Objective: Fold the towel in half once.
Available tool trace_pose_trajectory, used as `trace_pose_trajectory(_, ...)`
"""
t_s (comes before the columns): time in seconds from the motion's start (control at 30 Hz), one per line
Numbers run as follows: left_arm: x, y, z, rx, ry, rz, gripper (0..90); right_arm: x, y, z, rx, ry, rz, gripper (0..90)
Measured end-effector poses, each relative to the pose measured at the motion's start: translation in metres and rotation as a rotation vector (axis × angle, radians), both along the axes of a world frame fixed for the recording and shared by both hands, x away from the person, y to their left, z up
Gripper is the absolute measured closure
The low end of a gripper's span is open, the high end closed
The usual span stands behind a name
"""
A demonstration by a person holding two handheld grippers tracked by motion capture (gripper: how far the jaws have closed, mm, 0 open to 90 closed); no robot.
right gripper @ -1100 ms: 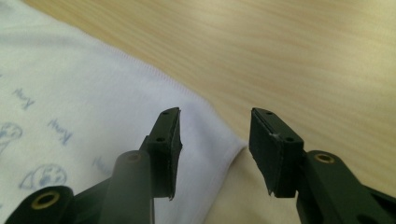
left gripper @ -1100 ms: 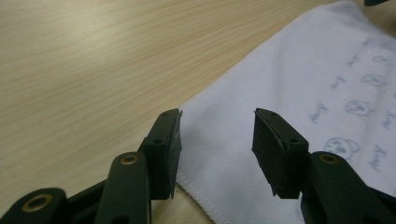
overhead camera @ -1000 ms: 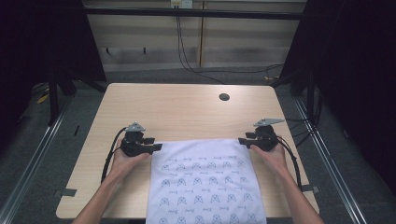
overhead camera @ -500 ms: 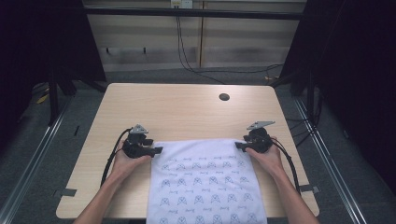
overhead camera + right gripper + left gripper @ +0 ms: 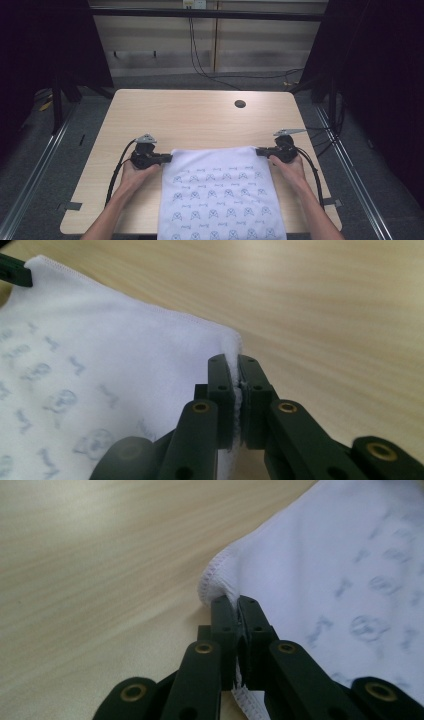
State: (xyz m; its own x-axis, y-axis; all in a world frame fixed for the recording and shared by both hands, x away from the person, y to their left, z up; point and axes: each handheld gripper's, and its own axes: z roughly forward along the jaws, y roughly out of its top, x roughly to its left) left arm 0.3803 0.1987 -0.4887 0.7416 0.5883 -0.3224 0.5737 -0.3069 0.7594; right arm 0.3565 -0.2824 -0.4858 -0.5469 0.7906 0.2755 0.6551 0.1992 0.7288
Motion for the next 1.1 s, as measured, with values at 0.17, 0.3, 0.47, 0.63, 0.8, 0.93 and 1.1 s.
trace_pose_trajectory(0.17,0.017,0.000,0.035,-0.062,-0.055,0.020,87.3,0.008,-0.005,0.033,0.046,-0.059,-0.012,85.8)
trace_pose_trajectory(0.3,0.031,-0.002,0.066,-0.092,-0.111,0.049,87.5,0.025,-0.010,0.068,0.052,-0.120,-0.035,85.9)
trace_pose_trajectory(0.47,0.051,-0.004,0.097,-0.065,-0.140,0.105,87.9,0.045,-0.015,0.109,0.134,-0.189,-0.064,85.9)
trace_pose_trajectory(0.63,0.051,-0.007,0.132,-0.139,-0.216,0.116,87.8,0.057,-0.014,0.139,0.110,-0.234,-0.071,86.0)
trace_pose_trajectory(0.8,0.031,0.000,0.135,-0.125,-0.245,0.054,87.8,0.041,-0.016,0.146,0.148,-0.257,-0.027,86.1)
trace_pose_trajectory(0.93,-0.002,0.008,0.117,-0.108,-0.233,0.005,87.8,0.008,-0.016,0.134,0.119,-0.237,0.033,86.2)
trace_pose_trajectory(1.1,-0.051,0.016,0.105,-0.135,-0.229,-0.057,87.8,-0.048,-0.020,0.122,0.127,-0.241,0.099,86.3)
